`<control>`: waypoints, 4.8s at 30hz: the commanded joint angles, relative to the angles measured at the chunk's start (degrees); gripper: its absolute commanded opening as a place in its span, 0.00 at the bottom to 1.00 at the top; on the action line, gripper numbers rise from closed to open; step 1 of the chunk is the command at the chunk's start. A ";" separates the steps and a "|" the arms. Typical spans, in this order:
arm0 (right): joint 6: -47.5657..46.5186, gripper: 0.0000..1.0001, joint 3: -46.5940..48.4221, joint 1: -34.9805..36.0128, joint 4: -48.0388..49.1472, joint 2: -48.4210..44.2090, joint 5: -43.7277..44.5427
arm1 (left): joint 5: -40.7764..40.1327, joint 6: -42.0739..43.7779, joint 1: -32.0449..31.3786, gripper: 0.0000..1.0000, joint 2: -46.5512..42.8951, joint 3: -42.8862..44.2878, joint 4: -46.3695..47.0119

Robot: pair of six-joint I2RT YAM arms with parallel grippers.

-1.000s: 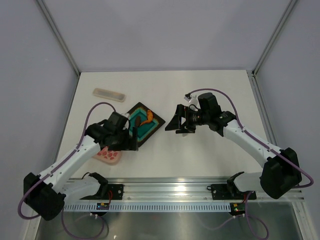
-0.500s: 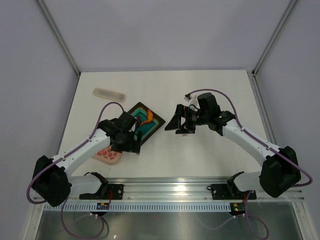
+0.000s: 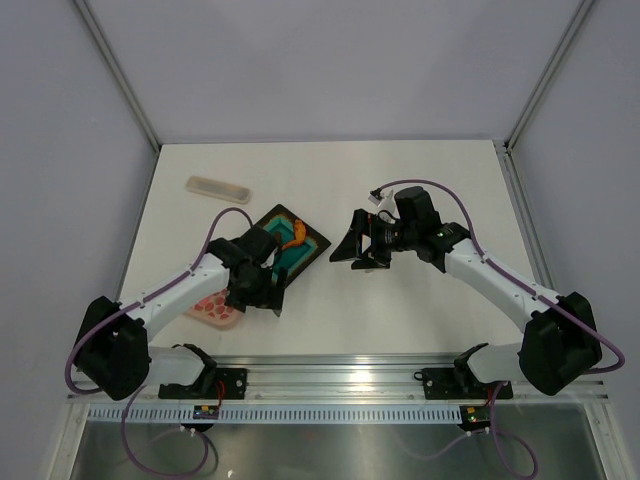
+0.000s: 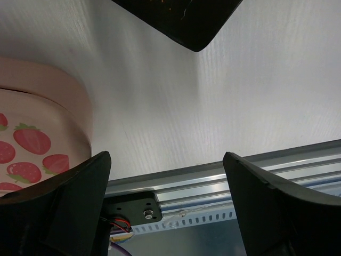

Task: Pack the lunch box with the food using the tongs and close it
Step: Close the box lid on the packing box.

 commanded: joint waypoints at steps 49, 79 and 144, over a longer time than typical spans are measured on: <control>-2.52 0.97 0.10 -0.49 -2.52 -4.79 6.67 | -9.14 -9.32 22.01 0.85 -18.51 7.24 -2.67; -6.49 0.97 1.51 -0.40 -8.06 -6.90 10.64 | -15.28 -13.72 26.50 0.79 -19.04 4.41 2.00; -2.97 0.96 13.21 -0.31 -23.45 -4.53 23.39 | -20.14 -17.91 31.07 0.91 -8.86 -1.10 15.34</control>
